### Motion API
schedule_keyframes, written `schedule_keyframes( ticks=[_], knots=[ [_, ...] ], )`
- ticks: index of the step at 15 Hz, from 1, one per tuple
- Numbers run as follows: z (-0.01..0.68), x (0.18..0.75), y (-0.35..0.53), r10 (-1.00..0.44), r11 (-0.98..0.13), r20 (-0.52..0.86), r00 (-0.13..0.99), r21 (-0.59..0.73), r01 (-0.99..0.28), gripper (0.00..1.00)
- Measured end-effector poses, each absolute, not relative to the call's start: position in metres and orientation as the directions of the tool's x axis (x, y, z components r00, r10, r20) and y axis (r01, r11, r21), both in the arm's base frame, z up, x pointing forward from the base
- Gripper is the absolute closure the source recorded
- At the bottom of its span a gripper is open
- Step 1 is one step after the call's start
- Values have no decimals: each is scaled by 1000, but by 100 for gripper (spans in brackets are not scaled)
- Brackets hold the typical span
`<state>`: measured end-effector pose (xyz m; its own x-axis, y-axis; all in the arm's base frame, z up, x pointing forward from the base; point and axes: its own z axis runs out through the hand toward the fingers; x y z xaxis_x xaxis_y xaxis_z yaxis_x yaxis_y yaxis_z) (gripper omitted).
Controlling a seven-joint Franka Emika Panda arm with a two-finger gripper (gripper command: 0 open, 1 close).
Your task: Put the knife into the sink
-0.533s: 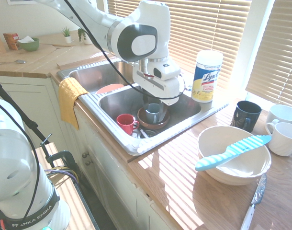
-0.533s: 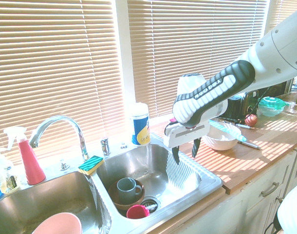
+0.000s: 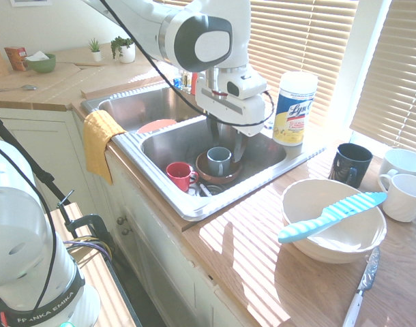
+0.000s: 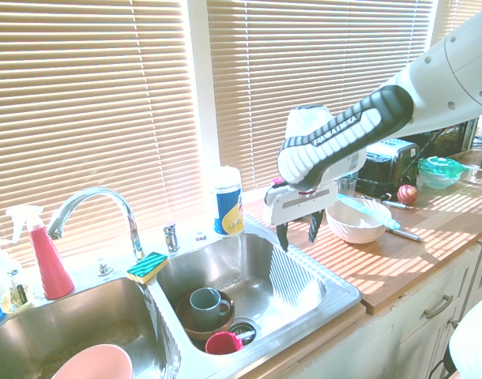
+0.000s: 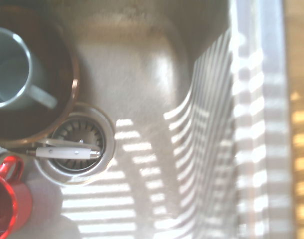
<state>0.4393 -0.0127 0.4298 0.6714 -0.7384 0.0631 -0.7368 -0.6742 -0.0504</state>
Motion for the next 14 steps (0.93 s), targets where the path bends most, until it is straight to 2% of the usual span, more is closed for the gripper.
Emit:
schedule_keyframes(
  ticks=[4,10,14],
  knots=[
    [466,425,-95,-765,-644,63,641,-61,-762,0],
    [446,397,-193,-787,-617,57,615,-23,-787,0],
    [429,388,-229,-805,-592,57,590,-14,-806,0]
  ],
)
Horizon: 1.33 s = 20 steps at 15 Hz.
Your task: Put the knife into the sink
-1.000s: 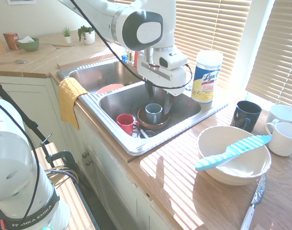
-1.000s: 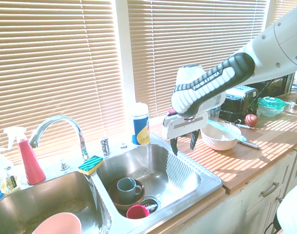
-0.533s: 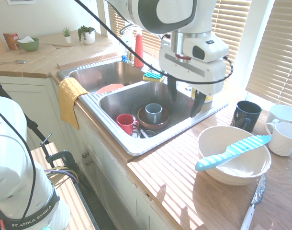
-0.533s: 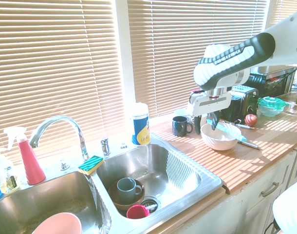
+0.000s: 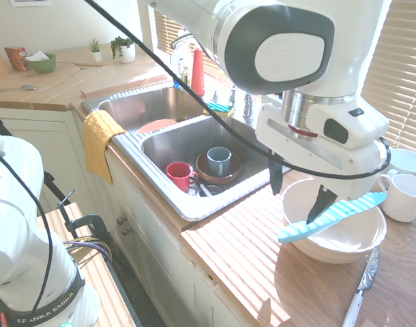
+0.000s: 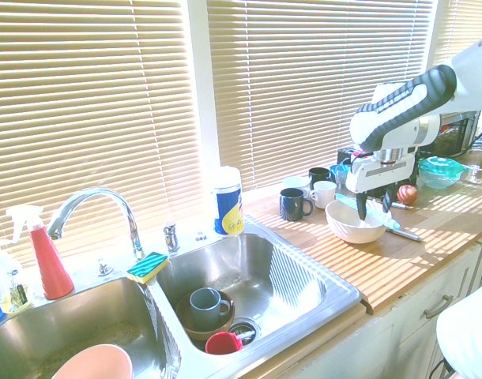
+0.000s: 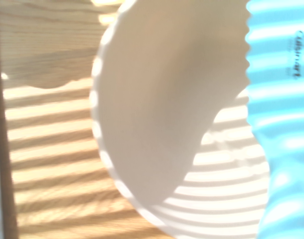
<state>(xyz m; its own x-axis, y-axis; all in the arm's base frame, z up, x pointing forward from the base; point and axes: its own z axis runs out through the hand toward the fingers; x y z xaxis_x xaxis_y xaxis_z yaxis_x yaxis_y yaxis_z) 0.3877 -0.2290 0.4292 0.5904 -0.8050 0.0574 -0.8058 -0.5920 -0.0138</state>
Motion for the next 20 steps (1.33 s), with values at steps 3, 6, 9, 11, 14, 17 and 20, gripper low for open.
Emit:
schedule_keyframes(
  ticks=[3,6,9,11,14,17,20],
  knots=[
    [418,389,-242,-812,-583,67,580,-18,-813,0],
    [404,395,-250,-815,-577,88,573,-24,-817,0],
    [398,402,-253,-816,-573,115,566,-39,-818,100],
    [399,404,-254,-820,-568,123,559,-52,-821,100],
    [399,407,-251,-817,-573,124,564,-55,-818,100],
    [398,411,-245,-810,-582,125,573,-55,-811,100],
    [398,414,-244,-808,-584,133,574,-61,-809,100]
  ],
)
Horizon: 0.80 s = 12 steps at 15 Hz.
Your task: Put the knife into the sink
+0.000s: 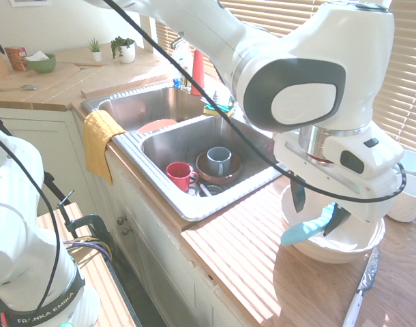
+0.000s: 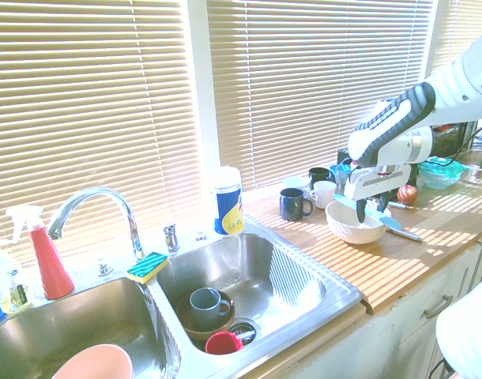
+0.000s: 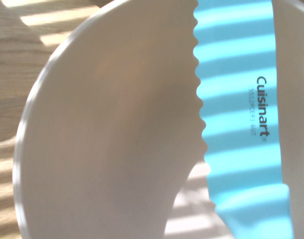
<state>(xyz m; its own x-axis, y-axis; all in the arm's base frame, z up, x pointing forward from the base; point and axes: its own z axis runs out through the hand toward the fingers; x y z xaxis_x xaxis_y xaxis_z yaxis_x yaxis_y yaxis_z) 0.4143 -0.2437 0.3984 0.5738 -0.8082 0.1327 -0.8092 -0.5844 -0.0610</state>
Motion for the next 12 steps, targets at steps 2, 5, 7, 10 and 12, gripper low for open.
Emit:
schedule_keyframes(
  ticks=[2,5,7,10,12],
  knots=[
    [400,416,-245,-809,-584,135,572,-63,-810,100],
    [399,419,-245,-808,-585,136,574,-62,-809,100],
    [399,419,-245,-807,-586,135,575,-62,-808,100],
    [400,420,-244,-807,-587,136,575,-63,-808,100],
    [400,420,-244,-806,-587,136,576,-63,-807,100]
  ],
)
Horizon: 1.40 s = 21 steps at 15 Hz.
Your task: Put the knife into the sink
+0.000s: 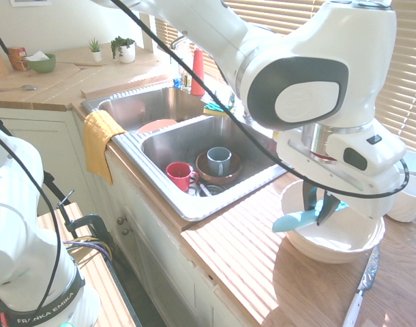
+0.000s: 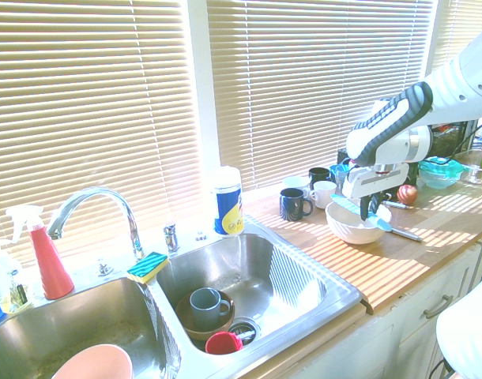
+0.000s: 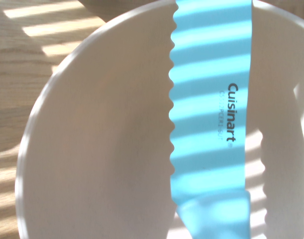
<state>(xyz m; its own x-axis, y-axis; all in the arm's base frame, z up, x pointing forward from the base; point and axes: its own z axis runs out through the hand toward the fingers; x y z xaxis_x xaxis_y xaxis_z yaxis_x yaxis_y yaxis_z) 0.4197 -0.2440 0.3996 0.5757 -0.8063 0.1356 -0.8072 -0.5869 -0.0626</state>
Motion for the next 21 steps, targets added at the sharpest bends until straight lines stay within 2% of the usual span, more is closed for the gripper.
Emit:
schedule_keyframes(
  ticks=[6,12,16,21],
  knots=[
    [408,423,-241,-805,-589,140,576,-75,-805,100],
    [481,425,-213,-783,-620,184,595,-138,-773,100],
    [499,441,-140,-716,-696,197,669,-138,-704,100],
    [472,449,-20,-610,-792,172,774,-91,-604,100]
  ],
)
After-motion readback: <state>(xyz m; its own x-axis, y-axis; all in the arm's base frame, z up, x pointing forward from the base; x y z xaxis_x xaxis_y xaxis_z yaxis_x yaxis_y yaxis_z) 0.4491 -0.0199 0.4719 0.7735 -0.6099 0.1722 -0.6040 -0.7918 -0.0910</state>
